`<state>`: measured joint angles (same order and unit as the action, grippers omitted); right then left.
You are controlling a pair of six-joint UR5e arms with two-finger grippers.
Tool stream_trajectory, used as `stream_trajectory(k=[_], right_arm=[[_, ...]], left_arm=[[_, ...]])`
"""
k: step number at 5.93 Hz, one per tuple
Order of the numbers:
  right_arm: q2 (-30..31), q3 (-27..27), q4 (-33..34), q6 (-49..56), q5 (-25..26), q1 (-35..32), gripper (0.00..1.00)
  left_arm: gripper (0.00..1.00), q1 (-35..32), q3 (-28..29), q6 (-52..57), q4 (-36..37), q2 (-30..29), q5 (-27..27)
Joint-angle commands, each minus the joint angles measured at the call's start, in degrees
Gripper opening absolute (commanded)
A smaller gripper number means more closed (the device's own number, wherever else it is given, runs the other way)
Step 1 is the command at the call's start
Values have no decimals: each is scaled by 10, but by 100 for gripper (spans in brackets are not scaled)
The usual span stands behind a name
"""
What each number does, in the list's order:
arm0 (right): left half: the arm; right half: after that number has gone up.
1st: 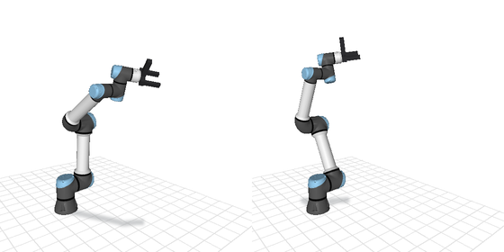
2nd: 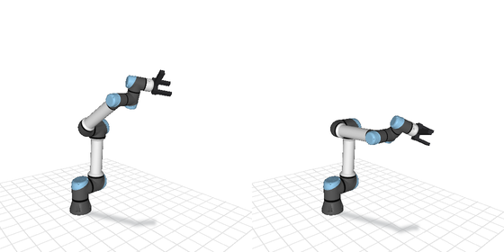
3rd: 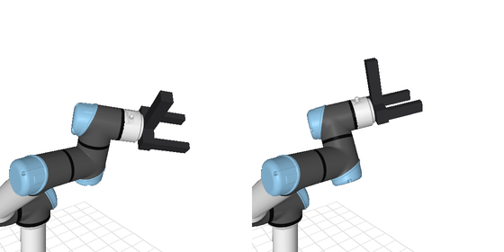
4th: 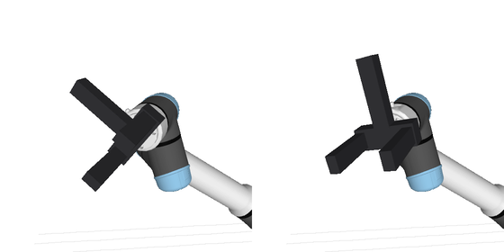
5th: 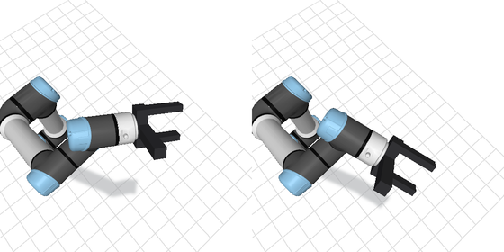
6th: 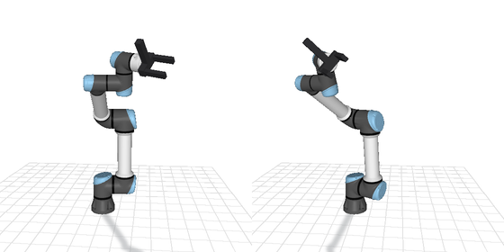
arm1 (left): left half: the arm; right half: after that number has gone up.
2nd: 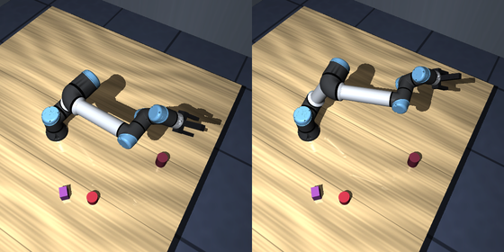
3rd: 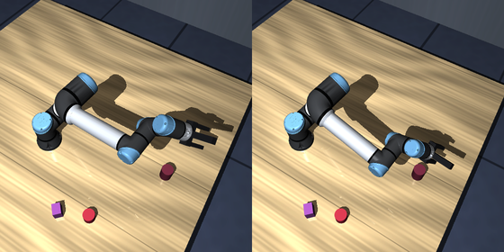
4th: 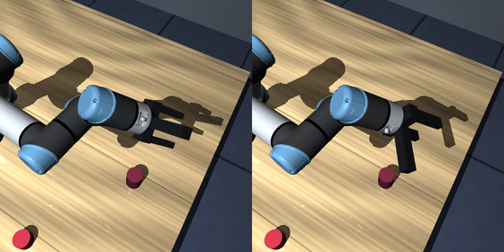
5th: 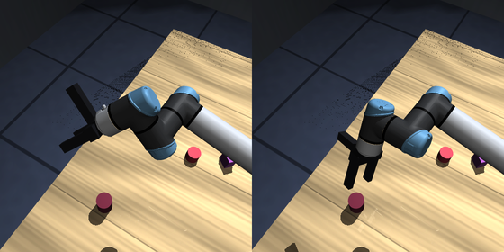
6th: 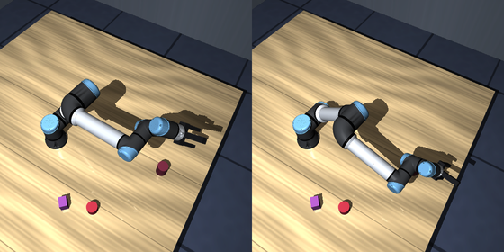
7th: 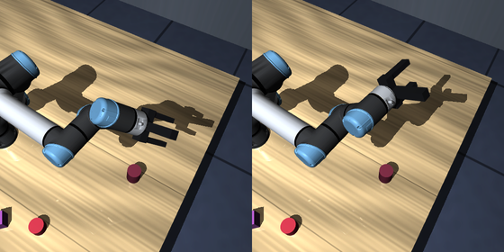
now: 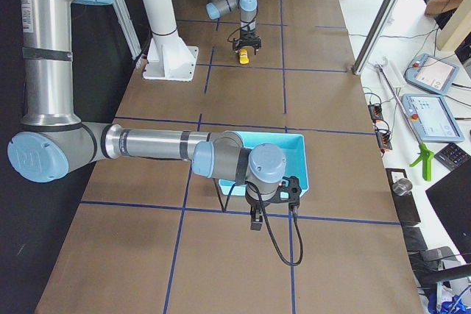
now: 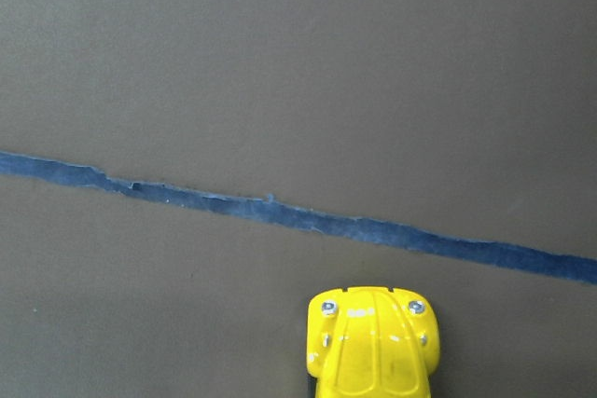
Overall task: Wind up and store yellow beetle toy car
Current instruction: 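Close the left gripper onto the yellow car, pressing it down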
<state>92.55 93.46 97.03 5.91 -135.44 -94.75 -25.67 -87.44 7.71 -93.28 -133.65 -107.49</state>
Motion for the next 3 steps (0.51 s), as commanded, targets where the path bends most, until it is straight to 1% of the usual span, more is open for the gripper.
stream_trajectory(k=[1,3], right_arm=[[0,1,0,0,0,0,100],[0,1,0,0,0,0,100]], left_arm=[[100,12,6,-12,-2,-4,0],[100,20,5,-21,-2,-3,0]])
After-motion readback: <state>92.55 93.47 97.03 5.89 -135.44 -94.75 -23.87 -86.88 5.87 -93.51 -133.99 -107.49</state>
